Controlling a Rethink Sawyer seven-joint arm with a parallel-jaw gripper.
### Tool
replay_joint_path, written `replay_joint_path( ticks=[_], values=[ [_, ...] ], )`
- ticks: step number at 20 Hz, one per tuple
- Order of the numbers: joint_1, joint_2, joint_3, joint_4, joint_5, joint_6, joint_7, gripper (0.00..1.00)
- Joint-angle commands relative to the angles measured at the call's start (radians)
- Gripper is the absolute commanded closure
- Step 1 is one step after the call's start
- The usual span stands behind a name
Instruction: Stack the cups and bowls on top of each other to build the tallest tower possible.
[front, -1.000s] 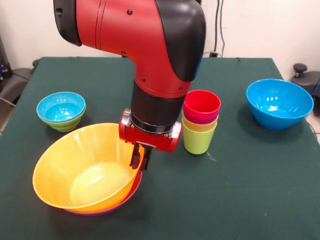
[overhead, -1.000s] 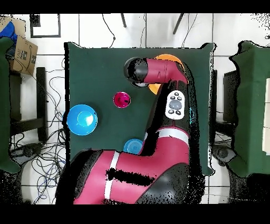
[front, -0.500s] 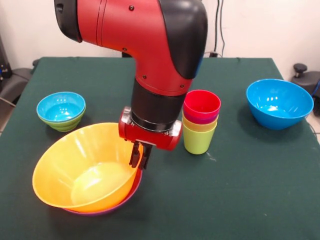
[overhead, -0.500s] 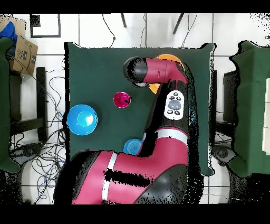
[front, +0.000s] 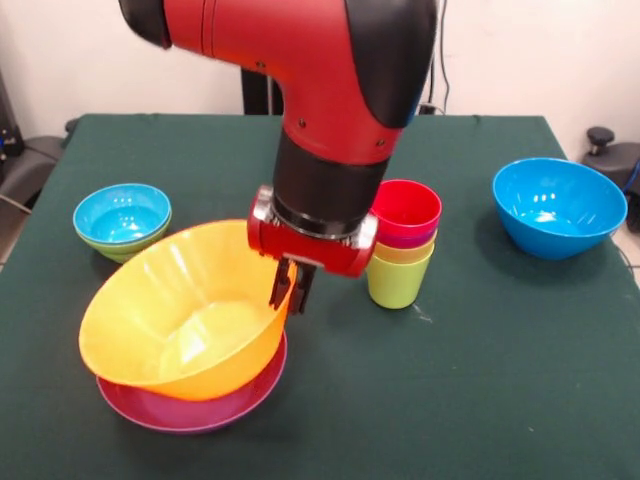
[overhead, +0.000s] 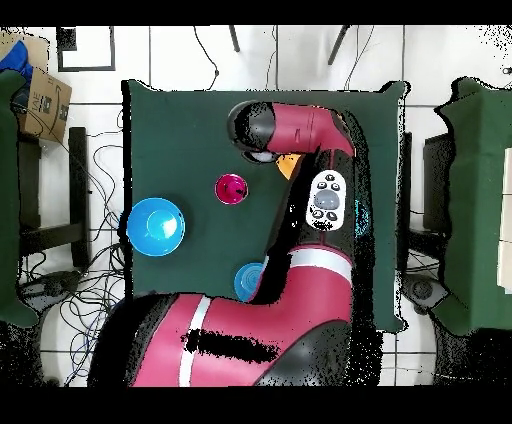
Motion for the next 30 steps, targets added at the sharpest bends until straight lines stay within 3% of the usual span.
replay_joint_path(
  ticks=[1,14,30],
  values=[
    [0.024,-0.108,0.012,0.048,0.023,0.223,0.086,1.00],
    [0.024,-0.187,-0.006,0.076,0.013,0.322,0.069,1.00],
    [0.164,-0.237,-0.091,0.127,0.069,0.405,0.268,1.00]
  ],
)
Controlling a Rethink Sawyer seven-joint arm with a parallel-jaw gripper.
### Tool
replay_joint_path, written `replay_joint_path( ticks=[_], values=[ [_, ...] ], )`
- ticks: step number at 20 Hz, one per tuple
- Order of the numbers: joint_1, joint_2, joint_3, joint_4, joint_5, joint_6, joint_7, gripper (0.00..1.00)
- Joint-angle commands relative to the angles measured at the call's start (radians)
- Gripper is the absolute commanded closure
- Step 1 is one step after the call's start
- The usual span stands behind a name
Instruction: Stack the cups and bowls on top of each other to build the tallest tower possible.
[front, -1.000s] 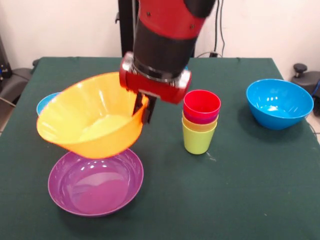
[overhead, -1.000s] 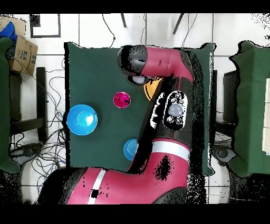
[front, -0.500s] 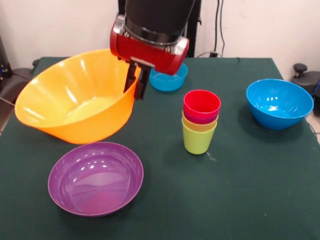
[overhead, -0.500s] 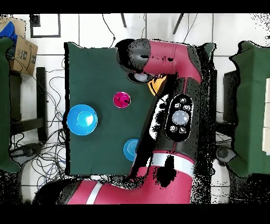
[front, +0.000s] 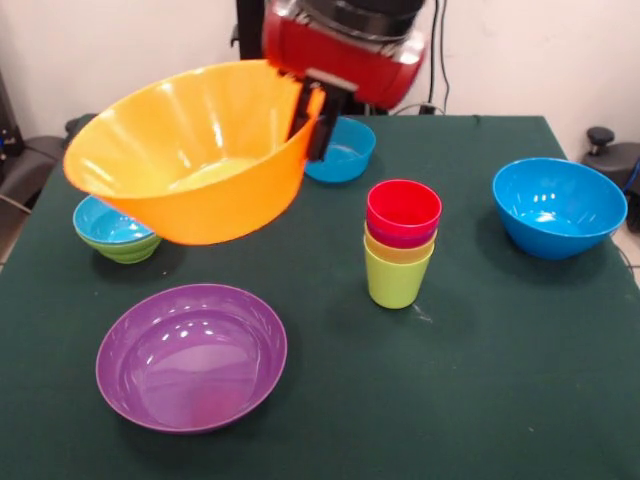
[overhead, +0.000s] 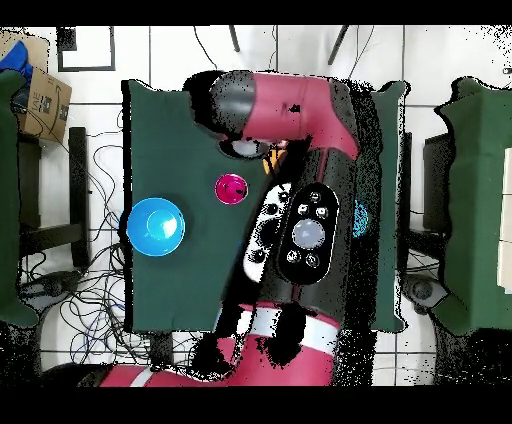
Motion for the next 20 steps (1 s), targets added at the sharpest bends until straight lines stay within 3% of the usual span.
replay_joint_path(
  ticks=[1,7,20],
  values=[
    [0.073,-0.036,0.013,0.131,0.042,0.122,0.254,1.00],
    [0.104,-0.061,-0.011,0.182,0.063,0.111,0.278,1.00],
    [0.141,-0.073,-0.032,0.193,0.076,0.135,0.324,1.00]
  ],
)
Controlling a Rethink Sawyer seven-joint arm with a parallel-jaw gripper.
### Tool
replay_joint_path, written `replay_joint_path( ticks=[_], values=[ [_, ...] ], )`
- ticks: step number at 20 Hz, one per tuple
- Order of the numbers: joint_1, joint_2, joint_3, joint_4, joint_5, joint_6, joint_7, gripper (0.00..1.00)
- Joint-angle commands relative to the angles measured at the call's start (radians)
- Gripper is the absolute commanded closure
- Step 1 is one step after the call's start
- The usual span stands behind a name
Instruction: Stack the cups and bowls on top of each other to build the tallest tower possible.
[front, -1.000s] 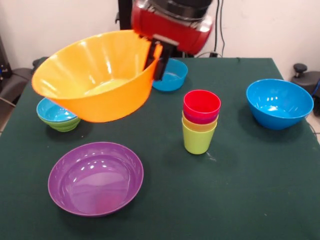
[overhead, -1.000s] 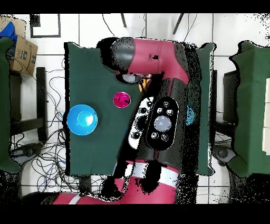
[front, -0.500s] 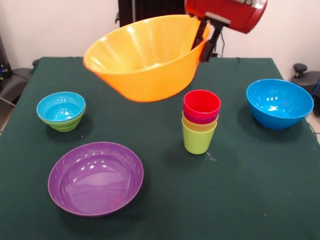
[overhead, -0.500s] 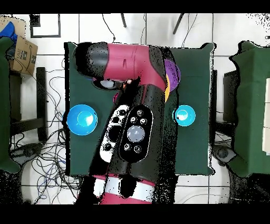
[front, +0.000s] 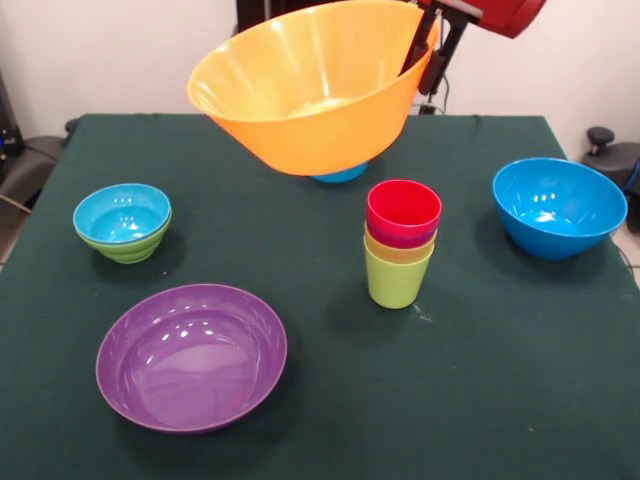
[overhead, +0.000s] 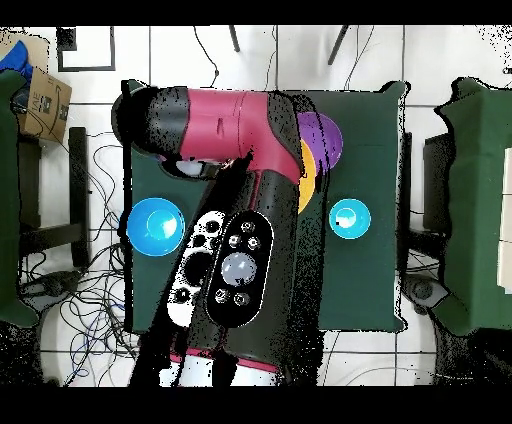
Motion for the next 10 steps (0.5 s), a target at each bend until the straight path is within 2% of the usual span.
replay_joint_path(
  ticks=[1,10],
  values=[
    [0.012,-0.001,0.033,0.103,0.010,0.078,0.170,1.00],
    [0.043,0.037,0.027,0.080,0.027,0.065,0.235,1.00]
  ],
)
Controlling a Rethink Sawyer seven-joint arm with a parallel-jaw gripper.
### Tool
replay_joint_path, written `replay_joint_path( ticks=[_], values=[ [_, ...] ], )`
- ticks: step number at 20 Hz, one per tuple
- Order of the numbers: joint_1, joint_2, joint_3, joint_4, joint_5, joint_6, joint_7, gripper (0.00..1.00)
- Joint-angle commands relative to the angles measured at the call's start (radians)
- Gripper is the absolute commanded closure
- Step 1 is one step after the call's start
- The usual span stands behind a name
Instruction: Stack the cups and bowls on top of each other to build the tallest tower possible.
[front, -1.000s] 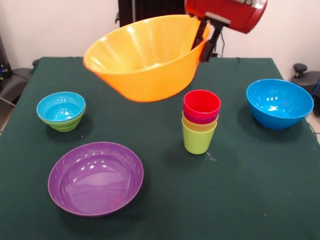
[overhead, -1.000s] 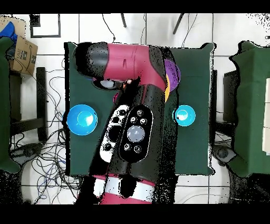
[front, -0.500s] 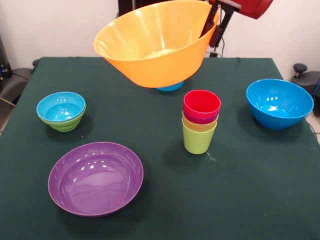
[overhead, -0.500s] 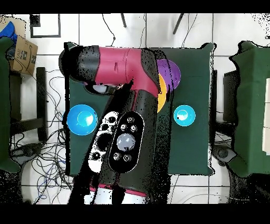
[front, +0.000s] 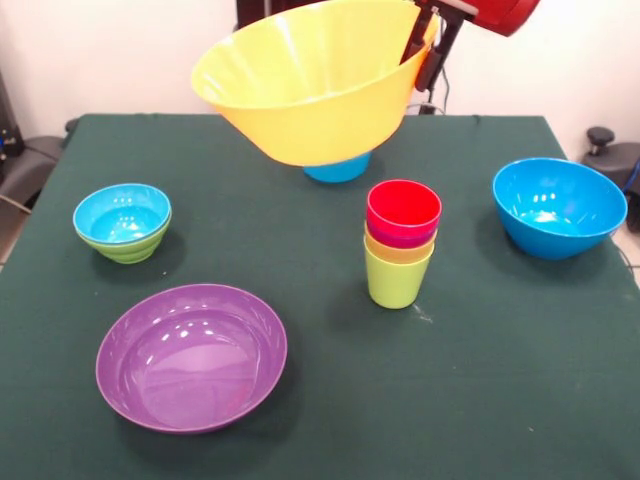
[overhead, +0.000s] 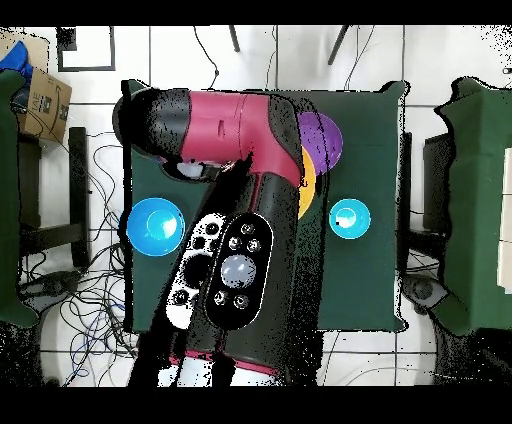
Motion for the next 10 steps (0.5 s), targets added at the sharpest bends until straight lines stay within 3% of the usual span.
replay_joint_path(
  ticks=[1,10],
  values=[
    [0.042,0.039,0.037,0.070,0.018,0.060,0.239,1.00],
    [0.071,0.073,0.018,0.065,0.029,0.028,0.282,1.00]
  ],
)
